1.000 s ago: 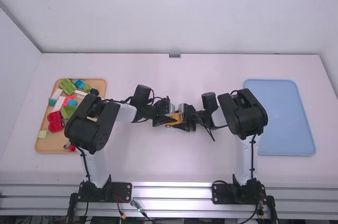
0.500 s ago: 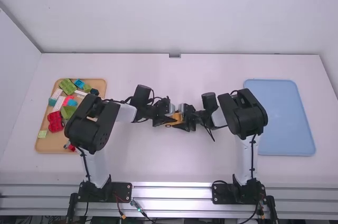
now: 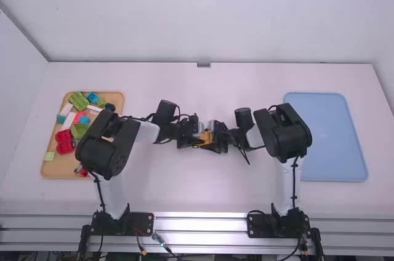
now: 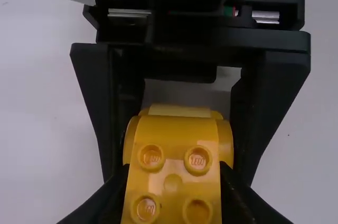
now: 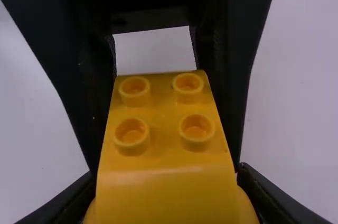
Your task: Assemble lego blocks to make yellow taxi
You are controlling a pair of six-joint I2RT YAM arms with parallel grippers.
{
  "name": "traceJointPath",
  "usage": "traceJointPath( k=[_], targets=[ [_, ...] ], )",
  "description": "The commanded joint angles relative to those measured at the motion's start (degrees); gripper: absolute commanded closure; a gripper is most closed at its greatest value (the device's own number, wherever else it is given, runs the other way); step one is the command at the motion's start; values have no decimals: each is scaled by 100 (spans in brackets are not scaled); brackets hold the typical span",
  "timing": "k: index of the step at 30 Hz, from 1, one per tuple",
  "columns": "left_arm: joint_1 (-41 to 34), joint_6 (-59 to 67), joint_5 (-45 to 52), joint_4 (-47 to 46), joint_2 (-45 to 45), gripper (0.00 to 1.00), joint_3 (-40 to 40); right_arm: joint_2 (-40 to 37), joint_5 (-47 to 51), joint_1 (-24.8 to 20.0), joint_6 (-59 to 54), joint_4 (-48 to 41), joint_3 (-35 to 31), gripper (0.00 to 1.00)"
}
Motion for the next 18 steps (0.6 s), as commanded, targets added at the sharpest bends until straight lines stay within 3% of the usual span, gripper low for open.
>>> traceJointPath(
  k=[1,14,16,17,18],
  targets=[
    [105,-20,-129,-111,-151,55,-48,98,-122,-15,55,-28,74,56],
    [144,-22,98,-44,-306,43,-48,98,-118,-15,33,-129,74,56],
    [162,-20,94,-42,-350,19,-48,98,-120,-15,33,-133,81,56],
    [160,-22,94,-42,-376,1,-48,98,-120,-15,31,-129,79,56],
    [155,-20,92,-50,-415,1,-48,98,-120,-15,33,-122,79,56]
  ],
)
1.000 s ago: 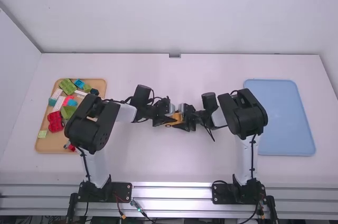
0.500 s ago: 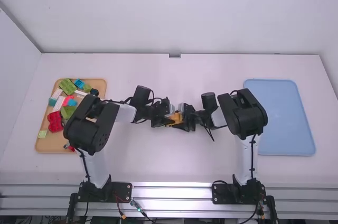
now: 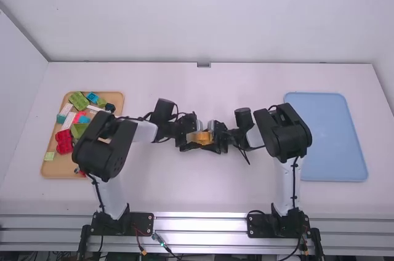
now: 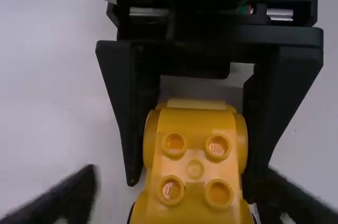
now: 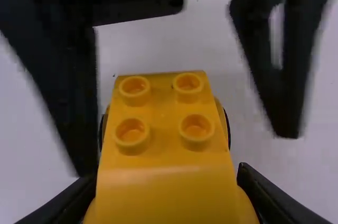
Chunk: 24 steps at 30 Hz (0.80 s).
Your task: Assemble lego blocks to make yellow taxi
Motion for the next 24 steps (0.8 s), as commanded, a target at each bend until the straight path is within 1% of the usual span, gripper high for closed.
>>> traceJointPath(
  k=[1,4,9,14,17,19,22,24],
  targets=[
    [66,-9,133,-13,-286,1,-48,96,-52,-15,39,-26,63,56],
    [120,-4,127,-68,-435,1,-48,96,-52,-15,37,-24,63,56],
    [341,-11,131,-306,-975,1,-48,96,-57,-15,42,-7,85,56],
    [767,-11,133,-719,-1526,1,-48,74,-57,-39,494,-15,345,56],
    [1108,-13,129,-883,-1711,1,-50,-4,-55,-205,820,-24,623,56],
    [1237,-44,131,-898,-1716,1,-50,-107,-52,-286,935,-28,675,56],
    [1434,-372,90,-798,-1696,1,-50,-426,-48,-575,1172,-70,682,56],
    [1556,-520,92,-675,-1650,1,-50,-717,146,-933,1314,-179,669,56]
  ],
)
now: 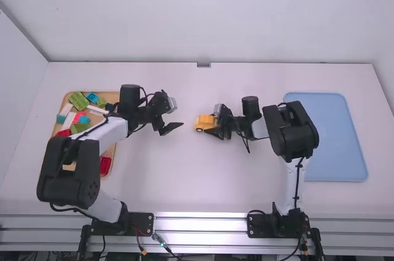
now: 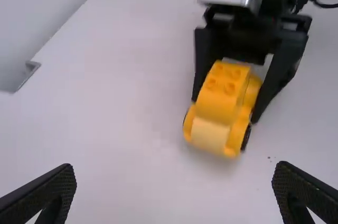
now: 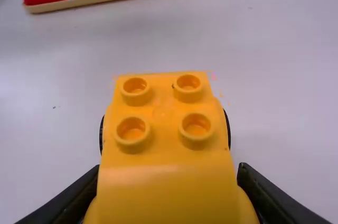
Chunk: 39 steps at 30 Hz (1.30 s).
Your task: Assemble lego blocks to make yellow taxi
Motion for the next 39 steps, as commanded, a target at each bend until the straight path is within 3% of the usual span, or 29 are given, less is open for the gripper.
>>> traceJointPath(
  k=[1,11,18,23,28,33,39],
  targets=[
    [107,-223,87,61,11,1,-50,-643,380,-490,361,-177,31,56],
    [138,-166,74,555,11,1,-50,-2463,2068,-2124,503,-1692,-494,56],
    [138,-946,-568,1134,11,1,-50,-3359,3206,-3477,1451,-1270,-1530,56],
    [129,-1488,-1198,1377,11,1,-50,-3451,3880,-4218,2026,-586,-2267,52],
    [127,-1473,-1224,1388,11,1,-50,-3263,4358,-4419,2321,-55,-2599,51],
    [131,-1469,-1226,1384,11,1,-50,-2911,5005,-4363,2317,-116,-2544,47],
    [127,-1473,-1224,1357,11,1,-50,-2404,5099,-4419,2430,-125,-2315,43]
  ],
)
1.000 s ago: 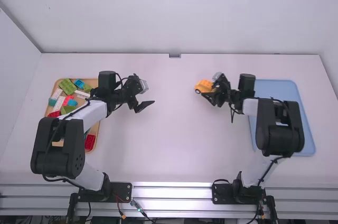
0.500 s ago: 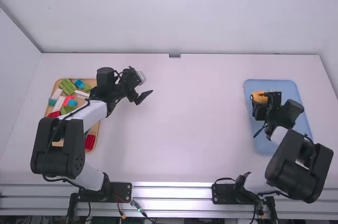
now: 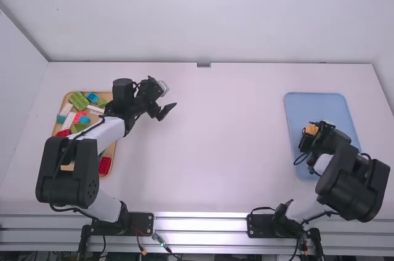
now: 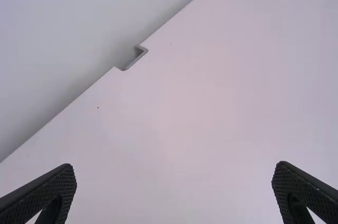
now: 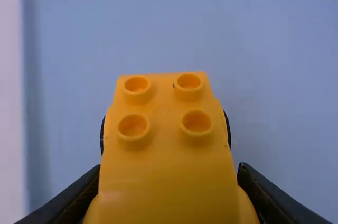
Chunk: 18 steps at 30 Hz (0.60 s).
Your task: Assemble lego blocks to make yellow taxi
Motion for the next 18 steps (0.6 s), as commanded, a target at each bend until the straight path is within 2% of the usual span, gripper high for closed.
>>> traceJointPath(
  k=[1,4,5,6,7,13,18],
  targets=[
    [13,-57,20,-13,9,1,-44,225,157,-20,153,20,243,42],
    [15,-59,20,-20,9,1,-44,286,138,-20,142,-7,286,28],
    [13,-101,20,-17,9,1,-44,284,138,-20,142,-20,321,18],
    [13,-98,24,-20,9,1,-44,282,133,-13,144,-13,345,12],
    [13,-98,26,-22,9,1,-44,282,133,-2,144,-13,363,0],
    [-9,-417,-157,26,9,1,-44,-223,160,186,149,-516,525,1],
    [-393,-997,-1565,94,-2,1,-44,-1056,619,503,540,-1969,1080,1]
  ],
)
